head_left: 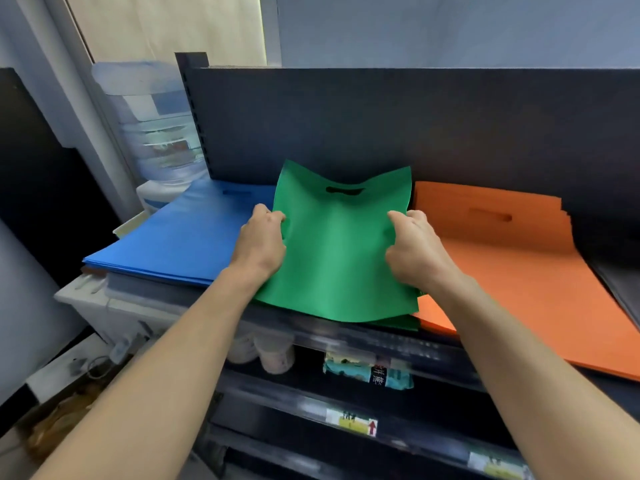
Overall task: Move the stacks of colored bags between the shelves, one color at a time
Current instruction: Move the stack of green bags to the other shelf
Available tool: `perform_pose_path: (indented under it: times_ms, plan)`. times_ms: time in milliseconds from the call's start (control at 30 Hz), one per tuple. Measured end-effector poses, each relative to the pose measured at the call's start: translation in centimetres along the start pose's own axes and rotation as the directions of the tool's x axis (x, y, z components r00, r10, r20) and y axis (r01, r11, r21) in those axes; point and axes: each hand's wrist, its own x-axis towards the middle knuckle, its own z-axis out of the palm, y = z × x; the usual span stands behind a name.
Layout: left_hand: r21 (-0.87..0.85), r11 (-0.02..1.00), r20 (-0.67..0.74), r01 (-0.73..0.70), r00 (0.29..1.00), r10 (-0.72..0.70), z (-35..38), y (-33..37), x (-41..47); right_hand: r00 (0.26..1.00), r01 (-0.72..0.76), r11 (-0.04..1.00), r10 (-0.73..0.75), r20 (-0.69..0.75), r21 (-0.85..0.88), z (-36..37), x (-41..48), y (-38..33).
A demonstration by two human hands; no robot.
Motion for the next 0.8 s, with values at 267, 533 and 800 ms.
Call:
perform_pose_path:
  times_ms: [267, 533, 800]
  plan:
    - [0.034, 0.998, 0.081, 0.056, 0.995, -0.058, 1.1, -1.8, 1.9, 0.997, -0.068, 0.990, 0.072, 0.030, -0.127, 1.8, 1.5, 0.3]
    - [-0.037, 0.980, -0.101, -0.196, 0.976, 0.192, -0.4, 5.0, 2.4, 0.971, 0.014, 0.956, -0.083, -0.224, -0.293, -2.3, 0.2, 0.4]
    - [-0.147, 0.712, -0.379, -0.686, 0.704, 0.600, -1.0, 19.3, -1.7, 0.883, -0.050, 0.915, -0.146, -0.445, -0.400, -9.8, -6.0, 6.2]
